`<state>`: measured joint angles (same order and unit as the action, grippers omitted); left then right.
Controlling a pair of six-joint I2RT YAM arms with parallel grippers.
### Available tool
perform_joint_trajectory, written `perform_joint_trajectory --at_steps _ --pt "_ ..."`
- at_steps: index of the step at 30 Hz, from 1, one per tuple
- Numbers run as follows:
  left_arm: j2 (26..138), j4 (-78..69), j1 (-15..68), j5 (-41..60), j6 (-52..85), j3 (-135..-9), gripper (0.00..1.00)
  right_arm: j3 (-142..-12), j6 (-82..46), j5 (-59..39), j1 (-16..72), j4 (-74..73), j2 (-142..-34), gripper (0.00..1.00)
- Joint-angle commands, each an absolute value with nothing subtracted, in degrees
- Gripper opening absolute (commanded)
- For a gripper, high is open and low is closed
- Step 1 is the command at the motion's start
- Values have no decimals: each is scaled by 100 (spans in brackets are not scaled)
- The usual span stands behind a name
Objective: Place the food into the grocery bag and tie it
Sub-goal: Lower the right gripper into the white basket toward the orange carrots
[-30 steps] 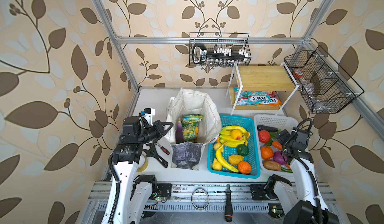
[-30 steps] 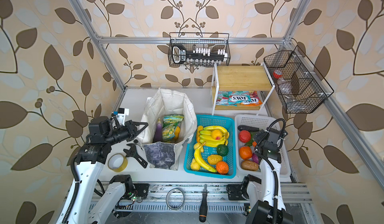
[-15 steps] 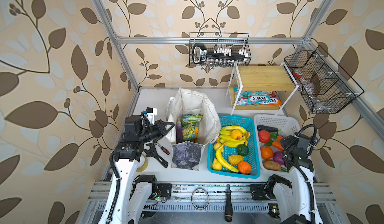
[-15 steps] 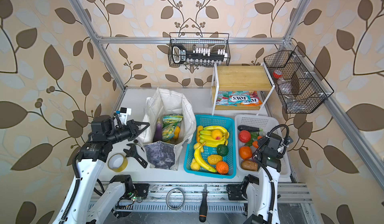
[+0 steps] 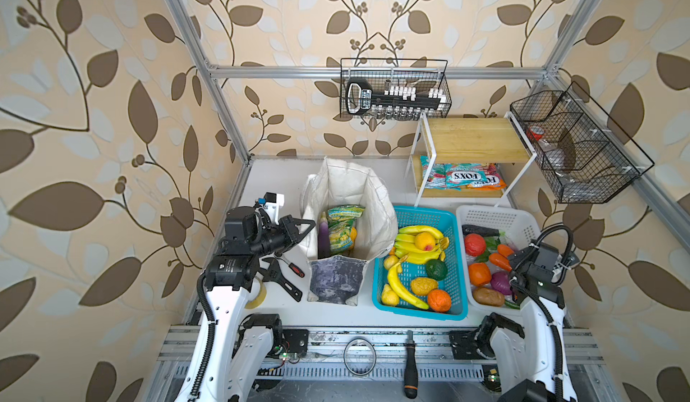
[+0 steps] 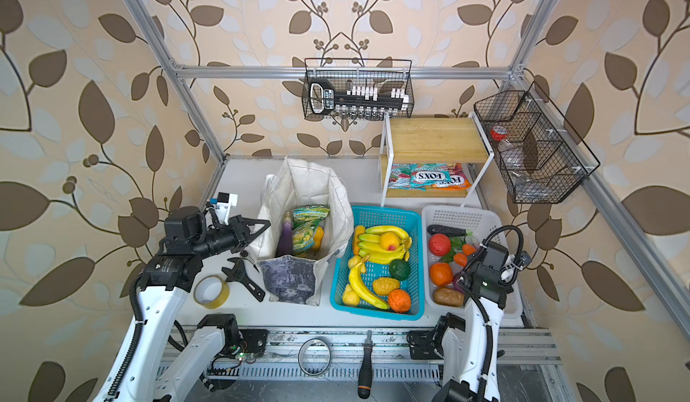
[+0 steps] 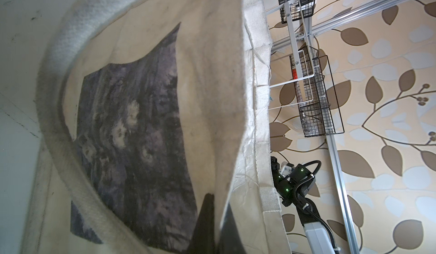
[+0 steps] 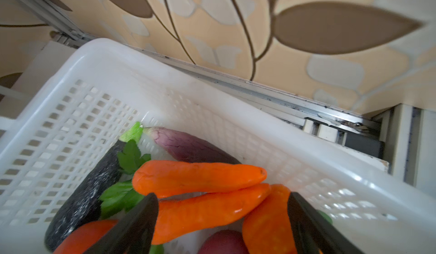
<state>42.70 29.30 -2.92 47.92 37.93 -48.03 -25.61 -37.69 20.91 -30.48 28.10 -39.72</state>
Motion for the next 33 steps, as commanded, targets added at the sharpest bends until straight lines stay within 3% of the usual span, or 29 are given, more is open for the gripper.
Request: perform_joint_trajectory --at_steps 1,6,11,28,33 --pt "4183 2597 -232 5062 3756 -5033 0 -2599 -3783 1698 -3365 2817 -4008 88" --pt "4175 2612 -237 5050 3746 -5039 0 -2499 -3636 1561 -3506 2600 -3929 88" --pt "4163 2627 -230 4994 3711 -5009 0 -2394 -3578 814 -3599 2320 -3976 88" --pt "4174 2721 -237 4887 3612 -4988 0 -2093 -3780 538 -3634 2017 -4245 94" --pt "4184 2682 -237 4882 3639 -4983 0 -2109 -3521 879 -3634 2122 -4124 98"
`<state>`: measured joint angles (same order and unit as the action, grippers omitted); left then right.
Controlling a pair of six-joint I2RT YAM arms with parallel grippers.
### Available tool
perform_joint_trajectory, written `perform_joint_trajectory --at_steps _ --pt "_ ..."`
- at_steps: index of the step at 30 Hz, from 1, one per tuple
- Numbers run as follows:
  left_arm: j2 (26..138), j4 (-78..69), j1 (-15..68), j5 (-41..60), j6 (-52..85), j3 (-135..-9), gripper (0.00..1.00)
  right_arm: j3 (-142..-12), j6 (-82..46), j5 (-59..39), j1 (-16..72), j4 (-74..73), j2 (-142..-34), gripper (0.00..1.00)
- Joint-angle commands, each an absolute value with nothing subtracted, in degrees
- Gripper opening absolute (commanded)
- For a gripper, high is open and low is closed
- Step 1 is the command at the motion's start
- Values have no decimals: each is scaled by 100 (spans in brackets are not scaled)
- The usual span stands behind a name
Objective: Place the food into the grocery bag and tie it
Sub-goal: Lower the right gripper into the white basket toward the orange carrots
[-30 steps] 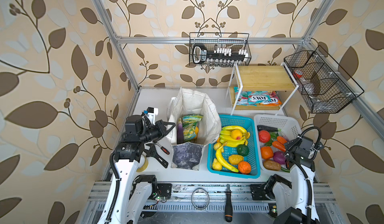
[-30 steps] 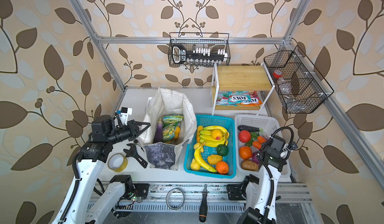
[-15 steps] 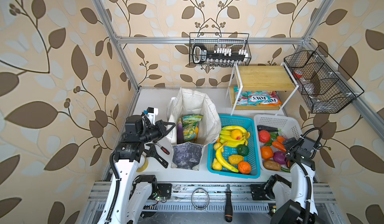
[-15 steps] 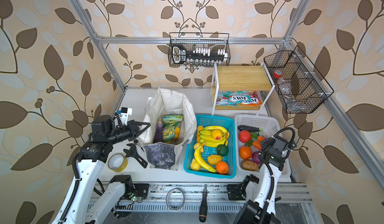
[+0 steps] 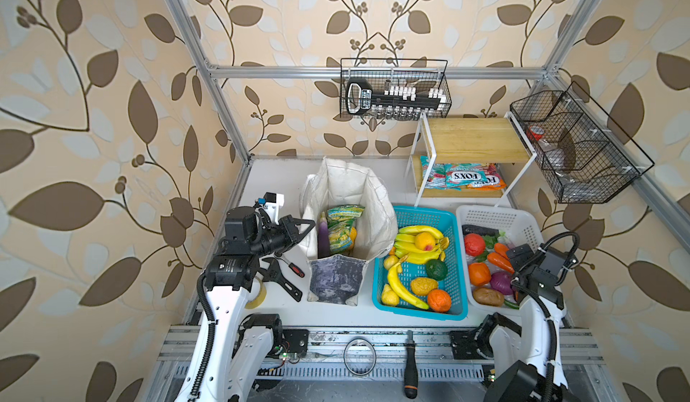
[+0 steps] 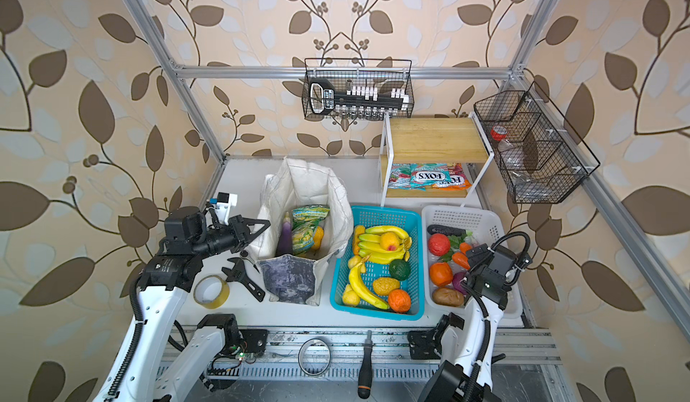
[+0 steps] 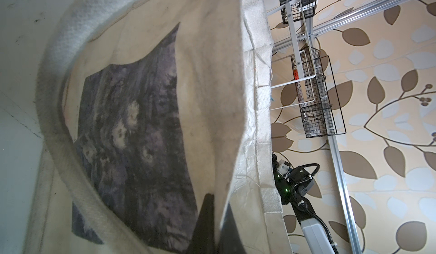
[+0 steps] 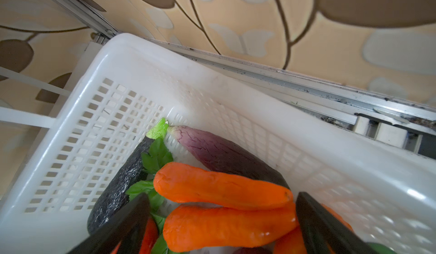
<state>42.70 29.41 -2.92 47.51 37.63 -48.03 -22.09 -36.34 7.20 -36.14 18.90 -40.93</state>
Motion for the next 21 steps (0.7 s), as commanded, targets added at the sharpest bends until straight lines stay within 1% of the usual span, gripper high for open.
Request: perform_joint_trajectory --at_steps 1,4,8,11,16,21 --pt "4182 2694 -237 4887 3637 -4987 0 -2122 -3495 955 -3644 2196 -4228 99" --pt "4201 2706 -236 4904 3630 -5003 0 -2087 -3447 863 -3717 2146 -4371 99" --pt "4201 2689 -235 4904 3644 -4992 0 -1952 -3475 507 -3789 1762 -4453 98" --pt "4171 2726 -237 4882 3603 -4989 0 -1921 -3379 319 -3788 1593 -4360 97" --pt "4157 2760 -232 4808 3561 -4966 0 -1722 -3360 -278 -3788 1021 -4252 92" --pt "4123 2799 -237 4778 3587 -4972 0 -1802 -3159 -730 -3789 882 -4060 91"
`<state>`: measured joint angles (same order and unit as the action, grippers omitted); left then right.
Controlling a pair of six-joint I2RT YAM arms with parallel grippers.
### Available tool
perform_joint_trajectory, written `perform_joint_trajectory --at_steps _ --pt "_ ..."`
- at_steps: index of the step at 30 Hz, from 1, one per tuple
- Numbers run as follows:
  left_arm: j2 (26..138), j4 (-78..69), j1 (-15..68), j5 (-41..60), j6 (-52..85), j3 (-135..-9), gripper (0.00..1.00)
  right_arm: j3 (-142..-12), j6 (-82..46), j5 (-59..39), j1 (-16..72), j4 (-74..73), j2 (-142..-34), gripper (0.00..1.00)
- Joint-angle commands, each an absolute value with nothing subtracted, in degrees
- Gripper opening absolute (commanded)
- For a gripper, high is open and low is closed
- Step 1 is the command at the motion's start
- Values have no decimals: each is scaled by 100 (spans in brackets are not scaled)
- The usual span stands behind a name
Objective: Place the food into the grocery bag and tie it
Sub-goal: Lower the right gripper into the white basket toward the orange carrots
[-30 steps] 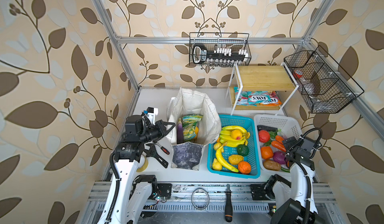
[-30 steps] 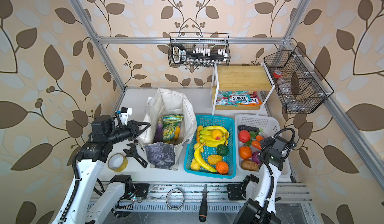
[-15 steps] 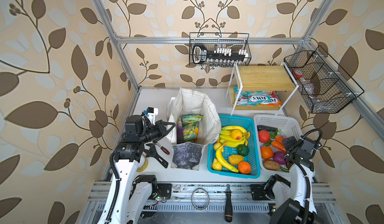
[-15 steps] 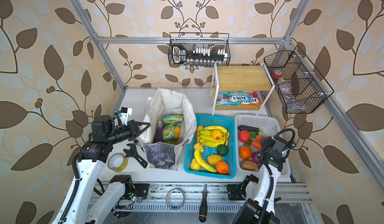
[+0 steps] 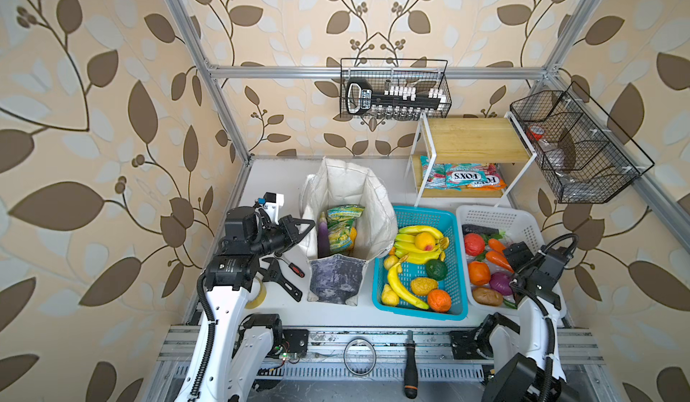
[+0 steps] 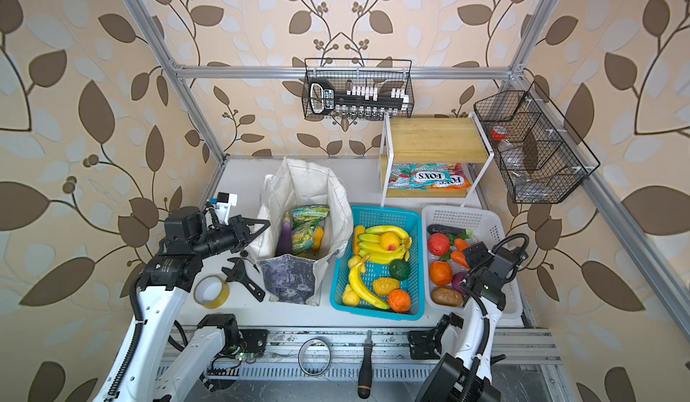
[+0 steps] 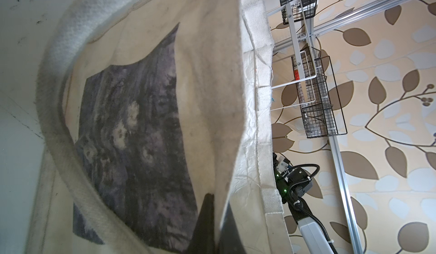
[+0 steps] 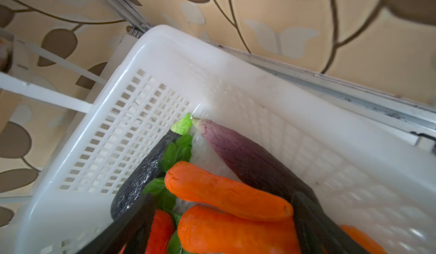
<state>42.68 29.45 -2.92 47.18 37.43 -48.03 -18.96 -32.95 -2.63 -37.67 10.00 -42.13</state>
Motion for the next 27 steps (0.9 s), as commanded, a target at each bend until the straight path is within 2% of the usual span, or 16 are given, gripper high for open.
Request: perform_joint_trajectory --at_steps 1,9,13,19,23,25,27 --pt "4122 2806 -237 4756 3578 -4983 0 -1780 -3152 -780 -3788 837 -3967 91" --pt "4139 2769 -237 4712 3604 -4904 0 -1771 -3115 -1122 -3788 550 -4017 89" --pt "4150 2788 -235 4669 3554 -4913 0 -1687 -3218 -1440 -3784 211 -4329 80" --pt "4218 2778 -237 4628 3535 -4917 0 -1561 -3358 -1271 -3772 -149 -4650 74" --pt "4245 2766 -237 4606 3531 -4904 0 -1571 -3436 -1099 -3612 -246 -4847 75" --pt "4245 2755 -237 4588 3538 -4883 0 -1578 -3402 -902 -3505 -270 -4951 70" --pt "4245 2771 -237 4573 3531 -4900 0 -1582 -3430 -1010 -3502 -311 -4994 60"
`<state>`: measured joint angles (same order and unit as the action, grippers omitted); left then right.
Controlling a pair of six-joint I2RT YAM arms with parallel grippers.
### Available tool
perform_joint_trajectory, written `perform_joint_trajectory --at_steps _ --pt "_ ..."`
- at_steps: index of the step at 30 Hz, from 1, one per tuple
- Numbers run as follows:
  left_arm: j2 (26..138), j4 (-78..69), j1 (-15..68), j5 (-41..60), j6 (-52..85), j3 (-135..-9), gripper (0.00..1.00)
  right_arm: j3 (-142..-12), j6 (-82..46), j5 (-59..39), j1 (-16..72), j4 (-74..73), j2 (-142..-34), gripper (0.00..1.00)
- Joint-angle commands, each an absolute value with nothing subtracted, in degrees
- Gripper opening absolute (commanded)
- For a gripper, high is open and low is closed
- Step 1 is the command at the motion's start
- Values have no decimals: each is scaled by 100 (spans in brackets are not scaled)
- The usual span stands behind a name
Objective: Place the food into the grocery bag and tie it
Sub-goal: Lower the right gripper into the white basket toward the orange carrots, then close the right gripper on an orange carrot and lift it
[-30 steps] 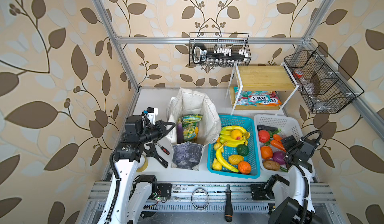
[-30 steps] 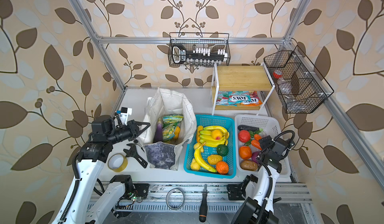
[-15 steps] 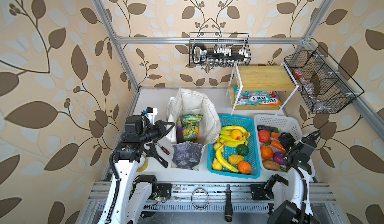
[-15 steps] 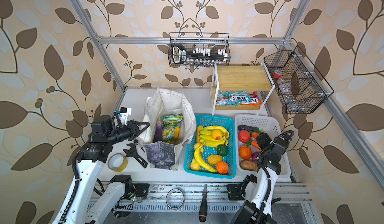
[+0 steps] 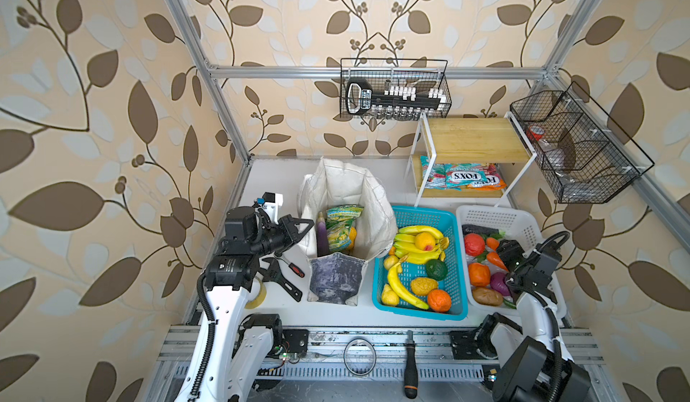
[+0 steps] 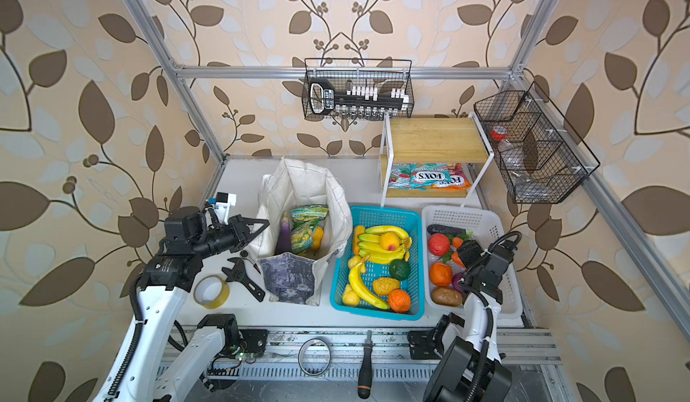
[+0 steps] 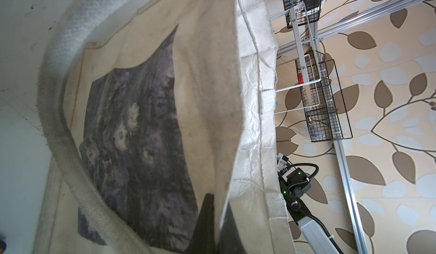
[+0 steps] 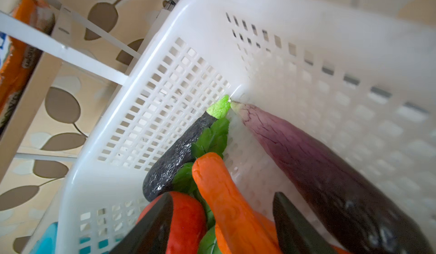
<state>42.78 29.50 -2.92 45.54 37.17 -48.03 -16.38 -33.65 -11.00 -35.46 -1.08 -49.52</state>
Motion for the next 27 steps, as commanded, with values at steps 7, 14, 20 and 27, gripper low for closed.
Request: perform_joint_trajectory --at_steps 7,14,20,27 --pt "4204 2857 -237 4494 3489 -4932 0 -1608 -3414 -1052 -3530 -124 -4659 38" --pt "4166 2869 -237 4441 3475 -4911 0 -1815 -3382 -1269 -3637 246 -4264 27" --pt "4226 2732 -237 4403 3462 -4878 0 -2048 -3343 -1561 -3790 692 -3829 22" --pt "4253 2474 -231 4446 3496 -4782 0 -2376 -3135 -1928 -3972 1404 -3525 22"
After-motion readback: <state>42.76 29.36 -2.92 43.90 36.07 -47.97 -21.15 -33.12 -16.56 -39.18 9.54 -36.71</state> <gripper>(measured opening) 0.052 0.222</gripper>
